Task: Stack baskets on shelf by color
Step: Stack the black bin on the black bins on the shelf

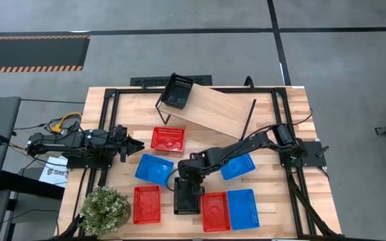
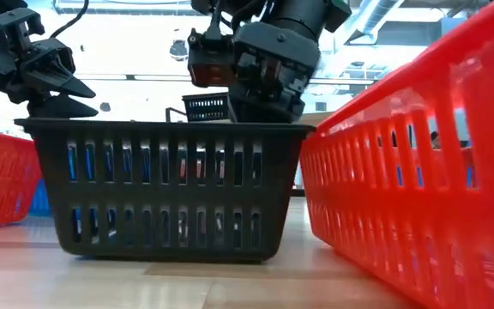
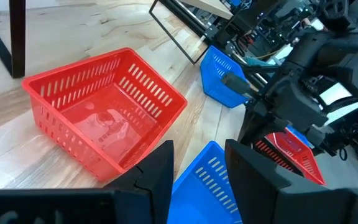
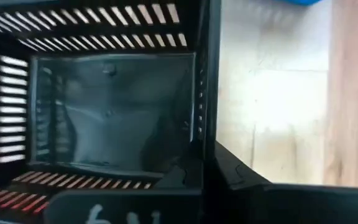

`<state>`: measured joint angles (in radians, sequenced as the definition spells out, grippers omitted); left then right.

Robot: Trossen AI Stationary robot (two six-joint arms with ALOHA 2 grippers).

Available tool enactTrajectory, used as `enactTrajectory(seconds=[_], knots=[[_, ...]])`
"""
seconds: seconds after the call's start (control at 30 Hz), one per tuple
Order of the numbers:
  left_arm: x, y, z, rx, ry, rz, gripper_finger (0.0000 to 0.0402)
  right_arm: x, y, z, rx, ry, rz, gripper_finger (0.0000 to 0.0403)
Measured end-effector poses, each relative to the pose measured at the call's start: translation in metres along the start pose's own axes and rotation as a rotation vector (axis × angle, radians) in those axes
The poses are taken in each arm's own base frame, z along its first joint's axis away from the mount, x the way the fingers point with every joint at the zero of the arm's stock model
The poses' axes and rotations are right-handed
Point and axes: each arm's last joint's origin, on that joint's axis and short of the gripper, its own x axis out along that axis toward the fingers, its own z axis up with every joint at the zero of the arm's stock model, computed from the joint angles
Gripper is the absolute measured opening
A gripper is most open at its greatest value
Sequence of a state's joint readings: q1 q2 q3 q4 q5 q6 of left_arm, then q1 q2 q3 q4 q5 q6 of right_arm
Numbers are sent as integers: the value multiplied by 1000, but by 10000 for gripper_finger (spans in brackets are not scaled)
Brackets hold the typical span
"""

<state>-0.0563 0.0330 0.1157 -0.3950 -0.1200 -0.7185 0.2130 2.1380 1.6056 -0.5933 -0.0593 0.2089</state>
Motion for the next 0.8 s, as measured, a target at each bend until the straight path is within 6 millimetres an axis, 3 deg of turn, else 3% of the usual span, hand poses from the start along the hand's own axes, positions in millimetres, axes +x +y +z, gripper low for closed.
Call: enactTrajectory(seconds=[0.17,0.37,0.5,0.6,0.7,0.8], knots=[[0,0,0,2,-1,1,130,-39,-5,23,1,-10,4,10],[0,0,0,2,-4,2,130,-115,-34,54,14,-69,-29,7],[0,0,0,2,-6,4,130,-181,-72,76,59,-249,-109,7],[0,0,0,2,-4,6,130,-218,-111,84,118,-367,-190,5],[0,0,0,1,-6,5,130,-251,-153,86,180,-472,-280,6],[0,0,0,2,-6,6,130,-270,-192,82,228,-549,-366,5]])
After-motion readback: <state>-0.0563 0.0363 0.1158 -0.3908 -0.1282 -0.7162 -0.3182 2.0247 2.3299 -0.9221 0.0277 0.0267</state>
